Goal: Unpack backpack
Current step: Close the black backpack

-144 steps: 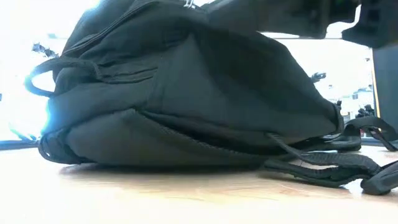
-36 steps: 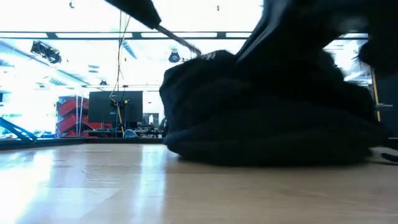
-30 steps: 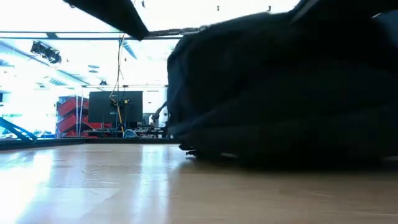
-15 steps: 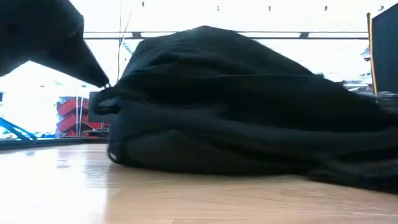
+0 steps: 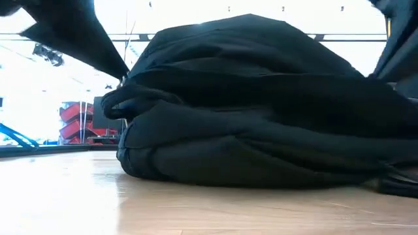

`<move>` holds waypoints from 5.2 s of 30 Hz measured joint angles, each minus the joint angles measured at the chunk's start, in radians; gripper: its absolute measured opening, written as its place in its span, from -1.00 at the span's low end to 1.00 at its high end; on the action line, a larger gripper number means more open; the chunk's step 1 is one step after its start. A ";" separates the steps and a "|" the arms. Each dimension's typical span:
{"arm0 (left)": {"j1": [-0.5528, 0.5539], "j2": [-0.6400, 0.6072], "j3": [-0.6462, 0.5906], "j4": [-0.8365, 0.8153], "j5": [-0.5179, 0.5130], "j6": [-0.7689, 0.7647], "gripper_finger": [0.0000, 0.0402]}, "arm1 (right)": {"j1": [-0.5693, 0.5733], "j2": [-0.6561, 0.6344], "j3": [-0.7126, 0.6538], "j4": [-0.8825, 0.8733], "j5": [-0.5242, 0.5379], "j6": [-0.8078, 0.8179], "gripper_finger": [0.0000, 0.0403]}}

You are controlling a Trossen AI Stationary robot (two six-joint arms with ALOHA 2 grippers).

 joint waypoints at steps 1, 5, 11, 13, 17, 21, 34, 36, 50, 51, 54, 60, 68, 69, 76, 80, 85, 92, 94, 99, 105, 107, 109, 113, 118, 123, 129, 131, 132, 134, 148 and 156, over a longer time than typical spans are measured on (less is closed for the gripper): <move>-0.005 -0.002 0.001 0.025 0.007 0.022 -1.00 | -0.015 0.000 -0.017 -0.050 -0.023 0.051 -0.99; -0.018 0.000 0.018 0.124 0.042 0.162 -1.00 | -0.094 0.000 -0.109 -0.119 -0.088 0.147 -1.00; -0.017 -0.001 0.023 0.468 0.130 0.554 -1.00 | -0.263 -0.004 -0.238 -0.095 -0.055 0.077 -0.99; -0.013 -0.001 0.023 0.591 0.161 0.697 -1.00 | -0.314 -0.003 -0.254 -0.092 0.014 0.041 -1.00; 0.010 -0.001 0.019 0.758 0.210 0.869 -1.00 | -0.371 -0.046 -0.243 -0.147 0.118 -0.005 -0.99; 0.027 -0.001 0.019 0.804 0.216 0.942 -1.00 | -0.338 -0.162 -0.199 -0.204 0.140 0.017 -1.00; 0.122 -0.001 0.018 1.002 0.165 1.208 -1.00 | 0.056 -0.397 -0.164 0.254 0.179 -0.167 -0.88; 0.136 -0.001 0.018 1.036 0.159 1.250 -1.00 | 0.094 -0.359 -0.169 0.386 0.177 -0.229 -0.85; 0.164 -0.001 0.018 1.218 0.158 1.387 -1.00 | 0.083 0.010 -0.179 0.753 0.165 -0.515 -0.28; 0.164 -0.001 0.018 1.244 0.159 1.404 -1.00 | 0.073 0.020 -0.179 0.753 0.176 -0.516 -0.23; 0.164 -0.001 0.018 1.308 0.162 1.461 -1.00 | 0.050 0.030 -0.179 0.754 0.210 -0.526 -0.10; 0.169 0.000 0.033 1.311 0.198 1.478 -1.00 | 0.025 0.023 -0.180 0.798 0.278 -0.599 0.07; 0.168 0.000 0.066 1.311 0.234 1.495 -1.00 | -0.031 0.021 -0.179 0.880 0.253 -0.704 -0.02; 0.168 0.000 0.066 1.309 0.233 1.495 -1.00 | -0.035 0.020 -0.179 0.880 0.252 -0.715 -0.09; 0.138 0.000 0.070 1.266 0.193 1.494 -1.00 | -0.025 -0.010 -0.179 0.837 0.272 -0.738 -0.93; 0.108 -0.003 0.072 1.189 0.084 1.490 -1.00 | 0.007 -0.063 -0.179 0.718 0.306 -0.660 -0.98; 0.061 -0.028 0.072 1.032 -0.047 1.369 -1.00 | 0.063 -0.122 -0.180 0.467 0.321 -0.422 -0.99; 0.036 -0.044 0.072 0.563 -0.105 0.839 -1.00 | 0.133 -0.164 -0.176 0.310 0.345 -0.206 -1.00; 0.030 -0.049 0.069 0.414 -0.043 0.705 -1.00 | 0.145 -0.174 -0.179 0.275 0.344 -0.200 -1.00; 0.019 -0.044 0.069 0.206 0.045 0.458 -1.00 | 0.157 -0.191 -0.178 0.219 0.354 -0.145 -1.00; -0.012 -0.039 0.071 0.002 0.054 0.222 -1.00 | 0.167 -0.203 -0.178 0.177 0.365 -0.092 -1.00; -0.009 -0.030 0.071 -0.084 0.092 0.113 -1.00 | 0.167 -0.202 -0.178 0.175 0.364 -0.079 -1.00; -0.007 -0.025 0.069 -0.154 0.129 0.042 -1.00 | 0.166 -0.203 -0.178 0.174 0.364 -0.080 -1.00; -0.010 -0.025 0.063 -0.275 0.332 -0.058 -0.99 | 0.180 -0.213 -0.183 0.137 0.339 -0.065 -1.00; 0.005 -0.034 0.048 -0.251 0.326 -0.028 -0.99 | 0.180 -0.221 -0.181 0.138 0.341 -0.051 -1.00; -0.001 -0.028 0.054 -0.250 0.216 -0.029 -1.00 | 0.140 -0.217 -0.180 0.145 0.284 -0.053 -1.00; -0.031 -0.059 0.055 -0.194 -0.018 -0.028 -1.00 | 0.055 -0.216 -0.180 0.146 0.256 -0.057 -1.00; -0.049 -0.075 0.057 -0.188 -0.099 -0.029 -1.00 | 0.014 -0.216 -0.180 0.147 0.260 -0.061 -1.00; -0.057 -0.076 0.058 -0.178 -0.143 -0.029 -1.00 | -0.010 -0.216 -0.180 0.148 0.261 -0.061 -1.00; -0.074 -0.077 0.058 -0.166 -0.213 -0.028 -1.00 | -0.060 -0.215 -0.180 0.166 0.248 -0.072 -1.00; -0.085 -0.079 0.058 0.007 -0.193 0.115 -1.00 | -0.334 -0.213 -0.180 0.758 -0.130 -0.647 -1.00; -0.049 -0.079 0.047 0.182 -0.081 0.282 -1.00 | -0.489 -0.164 -0.260 0.785 -0.367 -0.566 -0.95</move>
